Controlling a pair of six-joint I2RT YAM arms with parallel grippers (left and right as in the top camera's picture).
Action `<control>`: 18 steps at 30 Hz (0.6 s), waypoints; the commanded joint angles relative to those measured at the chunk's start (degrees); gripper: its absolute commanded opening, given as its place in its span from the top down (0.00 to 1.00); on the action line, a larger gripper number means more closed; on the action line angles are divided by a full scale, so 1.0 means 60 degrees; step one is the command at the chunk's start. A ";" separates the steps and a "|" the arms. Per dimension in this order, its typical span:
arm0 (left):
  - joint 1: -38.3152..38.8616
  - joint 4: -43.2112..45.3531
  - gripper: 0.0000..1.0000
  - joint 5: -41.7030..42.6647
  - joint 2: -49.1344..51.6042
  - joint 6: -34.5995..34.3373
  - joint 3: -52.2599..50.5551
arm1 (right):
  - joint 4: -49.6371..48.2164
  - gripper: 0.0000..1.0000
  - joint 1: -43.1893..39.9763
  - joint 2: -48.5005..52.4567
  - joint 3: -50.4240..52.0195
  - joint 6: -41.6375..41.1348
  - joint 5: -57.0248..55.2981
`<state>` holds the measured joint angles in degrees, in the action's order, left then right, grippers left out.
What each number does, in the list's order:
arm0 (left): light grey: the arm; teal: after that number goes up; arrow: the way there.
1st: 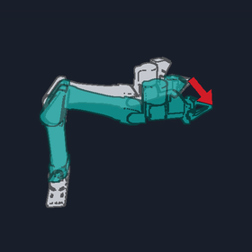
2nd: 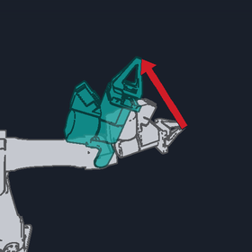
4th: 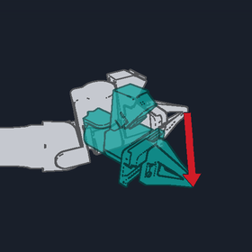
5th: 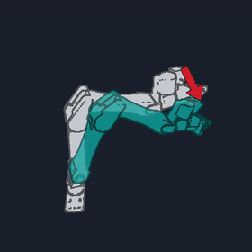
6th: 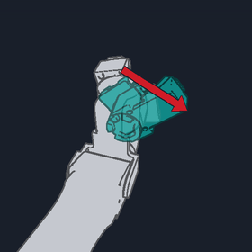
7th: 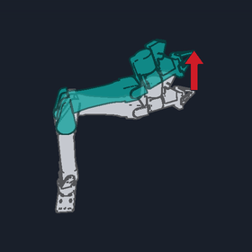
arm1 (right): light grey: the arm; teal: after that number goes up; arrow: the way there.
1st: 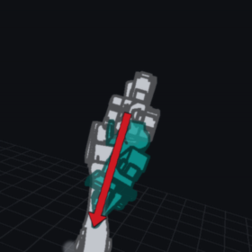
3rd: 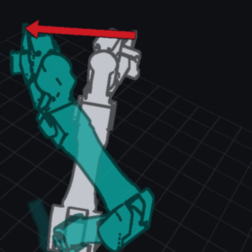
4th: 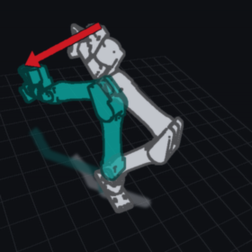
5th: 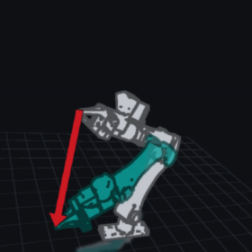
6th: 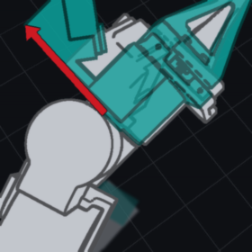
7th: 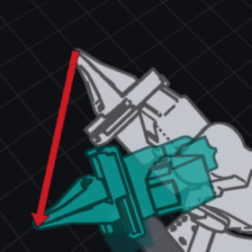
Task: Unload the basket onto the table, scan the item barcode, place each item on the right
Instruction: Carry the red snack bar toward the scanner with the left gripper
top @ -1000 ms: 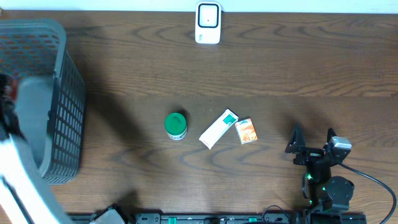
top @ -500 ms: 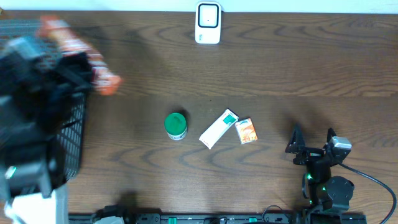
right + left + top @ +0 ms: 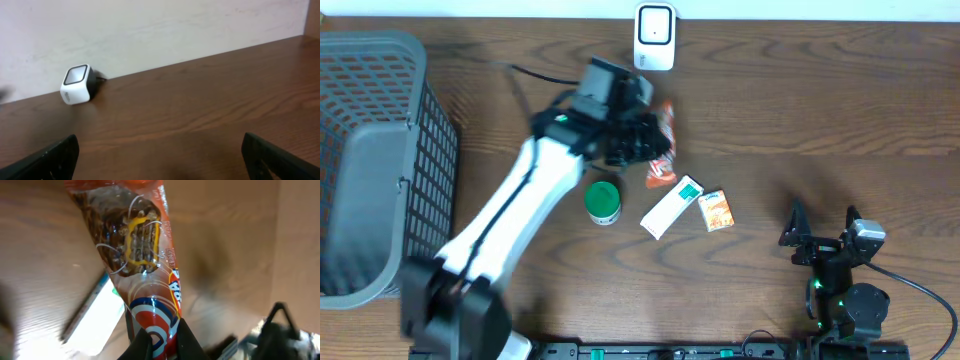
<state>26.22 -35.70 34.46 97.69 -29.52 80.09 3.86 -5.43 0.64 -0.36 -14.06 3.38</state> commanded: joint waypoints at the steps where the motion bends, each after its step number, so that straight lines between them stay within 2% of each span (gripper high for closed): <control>1: 0.0310 0.0113 0.93 0.1264 0.0699 0.0681 -0.0033 | 0.0040 0.01 0.0066 -0.0044 0.0007 -0.0011 -0.0015; 4: 0.0652 0.0186 0.93 0.1253 0.1282 0.1158 -0.0033 | 0.0036 0.01 0.0066 -0.0044 0.0007 -0.0011 -0.0015; 7: 0.1082 0.0597 0.93 0.1177 0.1679 0.1173 -0.0033 | 0.0036 0.01 0.0066 -0.0044 0.0007 -0.0011 -0.0015; 15: 0.2517 0.2510 0.93 0.0769 0.2554 0.1049 -0.0033 | 0.0036 0.01 0.0066 -0.0044 0.0007 -0.0011 -0.0015; 18: 0.2914 0.2841 0.93 0.0532 0.2852 0.0678 -0.0033 | 0.0040 0.01 0.0066 -0.0044 0.0007 -0.0011 -0.0015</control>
<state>42.30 -19.35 38.79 113.12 -24.23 80.05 3.86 -5.43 0.64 -0.36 -14.06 3.38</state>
